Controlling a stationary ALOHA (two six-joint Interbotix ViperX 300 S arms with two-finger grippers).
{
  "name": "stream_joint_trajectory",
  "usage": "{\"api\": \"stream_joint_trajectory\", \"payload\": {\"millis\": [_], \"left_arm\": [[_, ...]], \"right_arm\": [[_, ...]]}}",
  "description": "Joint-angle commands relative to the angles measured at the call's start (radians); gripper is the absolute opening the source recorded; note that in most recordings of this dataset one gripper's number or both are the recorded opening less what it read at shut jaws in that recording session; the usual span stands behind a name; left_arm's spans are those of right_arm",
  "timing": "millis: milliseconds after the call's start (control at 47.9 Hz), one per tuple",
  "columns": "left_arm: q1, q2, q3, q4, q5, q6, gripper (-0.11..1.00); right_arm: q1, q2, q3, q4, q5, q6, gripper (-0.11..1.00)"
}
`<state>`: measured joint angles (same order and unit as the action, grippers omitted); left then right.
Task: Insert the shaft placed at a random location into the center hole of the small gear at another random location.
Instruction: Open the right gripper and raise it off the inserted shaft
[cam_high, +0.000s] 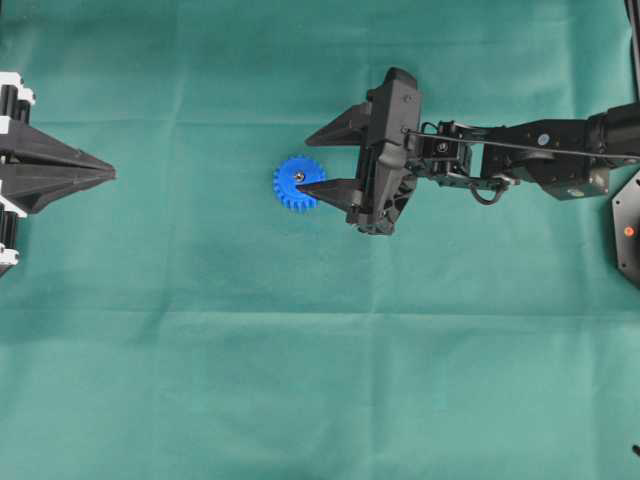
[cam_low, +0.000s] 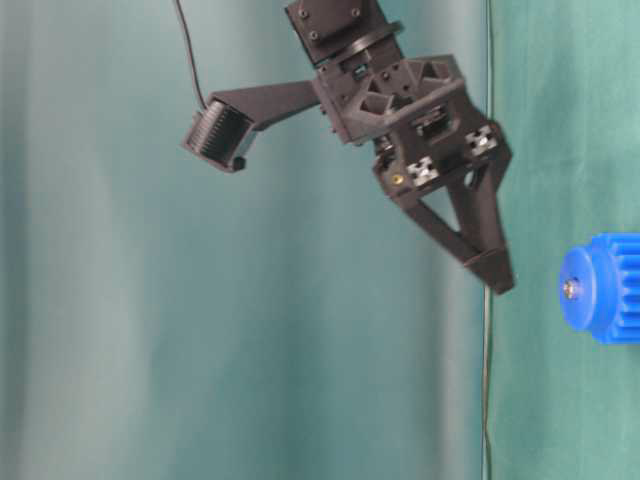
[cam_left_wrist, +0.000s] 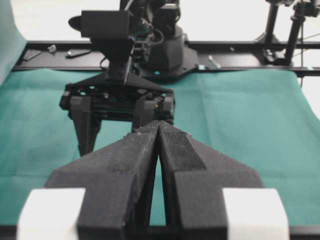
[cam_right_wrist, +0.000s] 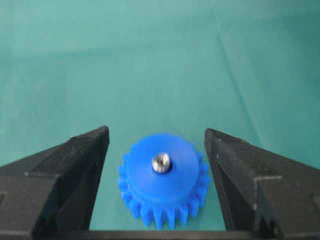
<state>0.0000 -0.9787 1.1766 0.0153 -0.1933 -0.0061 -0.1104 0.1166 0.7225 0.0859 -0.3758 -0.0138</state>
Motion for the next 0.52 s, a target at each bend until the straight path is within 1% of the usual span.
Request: {"api": "stream_joint_trajectory", "payload": {"millis": [0,188,501], "left_arm": [[-0.002,0.003,-0.025,0.002,-0.005,0.000,0.00],[0.000,0.003,-0.025,0.002,-0.006,0.000,0.00],[0.000,0.003,-0.025,0.002,-0.005,0.000,0.00]], "right_arm": [[0.003,-0.028,-0.018,-0.002,0.038,0.006,0.79],[0.005,-0.037,-0.011,-0.002,0.080,0.006,0.79],[0.006,-0.072,0.003,-0.002,0.075,0.006,0.79]]}}
